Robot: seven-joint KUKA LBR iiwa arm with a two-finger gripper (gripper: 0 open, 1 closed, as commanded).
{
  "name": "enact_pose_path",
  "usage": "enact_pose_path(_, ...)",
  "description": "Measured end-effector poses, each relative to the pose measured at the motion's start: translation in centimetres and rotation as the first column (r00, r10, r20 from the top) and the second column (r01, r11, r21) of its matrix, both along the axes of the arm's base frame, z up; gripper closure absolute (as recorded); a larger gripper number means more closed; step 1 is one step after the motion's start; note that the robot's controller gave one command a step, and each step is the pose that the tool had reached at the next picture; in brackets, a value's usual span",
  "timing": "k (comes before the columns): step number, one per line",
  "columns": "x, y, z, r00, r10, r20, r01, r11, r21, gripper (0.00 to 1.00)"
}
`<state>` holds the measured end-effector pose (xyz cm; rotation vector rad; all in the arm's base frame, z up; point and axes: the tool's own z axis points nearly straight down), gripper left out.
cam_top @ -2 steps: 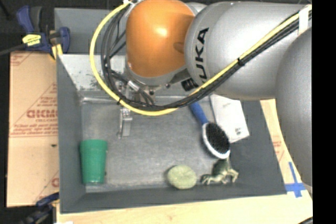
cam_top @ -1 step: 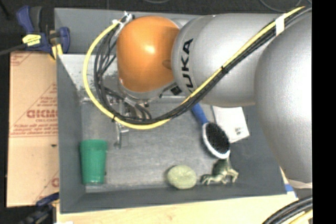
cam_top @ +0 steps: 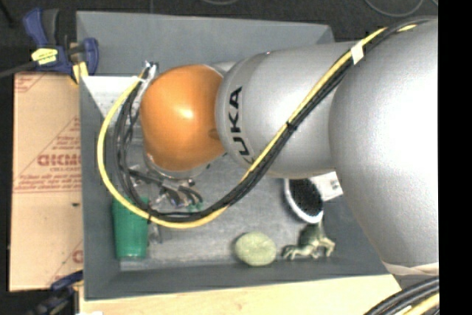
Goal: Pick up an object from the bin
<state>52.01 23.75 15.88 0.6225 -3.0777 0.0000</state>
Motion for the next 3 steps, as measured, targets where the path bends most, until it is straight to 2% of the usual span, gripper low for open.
enact_pose_path(1,2.5,-0.2,-0.8,0.960,0.278,0.007,-0.278,0.960,0.001,0.00)
enact_pose_path(2,-0.6,-0.3,-8.9,0.843,0.538,0.001,-0.538,0.843,-0.006,0.00)
enact_pose_path(3,3.0,0.2,-8.5,0.689,0.725,0.008,-0.725,0.689,0.000,1.00)
